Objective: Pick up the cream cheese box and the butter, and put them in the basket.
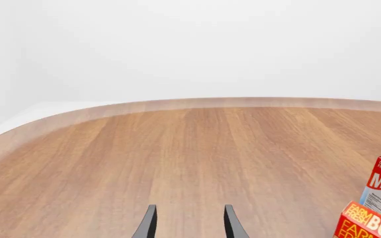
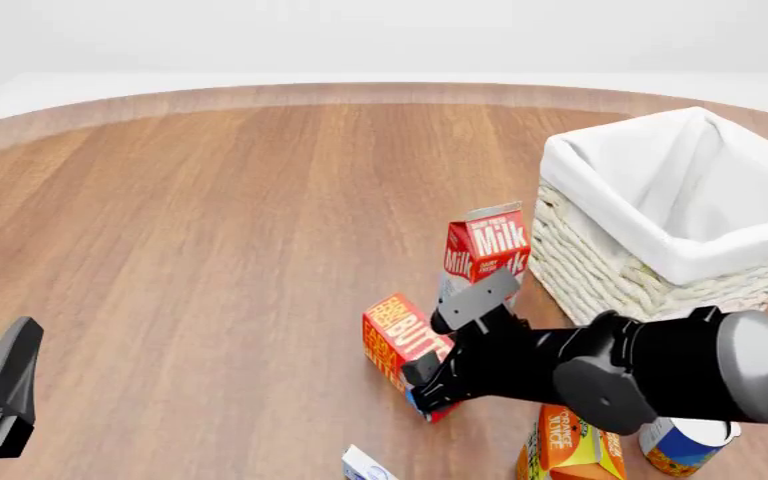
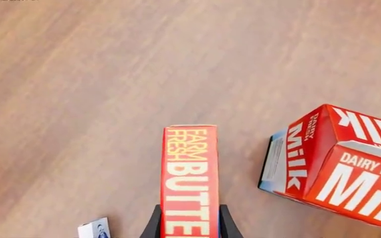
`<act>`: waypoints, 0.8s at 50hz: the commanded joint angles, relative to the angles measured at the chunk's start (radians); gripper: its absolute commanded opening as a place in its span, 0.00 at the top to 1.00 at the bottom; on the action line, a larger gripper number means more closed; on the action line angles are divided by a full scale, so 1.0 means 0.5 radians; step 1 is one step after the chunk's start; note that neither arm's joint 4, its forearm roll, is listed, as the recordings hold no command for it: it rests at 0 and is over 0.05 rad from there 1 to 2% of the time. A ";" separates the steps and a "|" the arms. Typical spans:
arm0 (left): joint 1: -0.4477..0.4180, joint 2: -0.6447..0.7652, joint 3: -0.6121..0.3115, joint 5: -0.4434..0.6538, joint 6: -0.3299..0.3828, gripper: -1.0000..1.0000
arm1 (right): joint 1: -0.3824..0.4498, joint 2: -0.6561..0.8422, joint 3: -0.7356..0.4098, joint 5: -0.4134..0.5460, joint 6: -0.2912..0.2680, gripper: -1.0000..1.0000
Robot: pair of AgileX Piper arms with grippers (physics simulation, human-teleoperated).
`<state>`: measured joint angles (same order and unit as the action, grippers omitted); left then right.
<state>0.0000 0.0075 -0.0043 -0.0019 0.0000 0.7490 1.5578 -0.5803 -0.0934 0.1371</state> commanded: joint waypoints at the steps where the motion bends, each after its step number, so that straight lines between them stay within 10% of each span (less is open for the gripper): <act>1: 0.000 0.000 0.000 0.000 0.000 0.00 | 0.004 -0.040 -0.006 0.031 0.036 1.00; 40: 0.000 0.000 0.000 0.000 0.000 0.00 | 0.028 -0.590 -0.270 0.415 -0.015 1.00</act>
<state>0.0000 0.0075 -0.0043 -0.0019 0.0000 0.7584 1.3249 -0.6819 0.0928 0.1098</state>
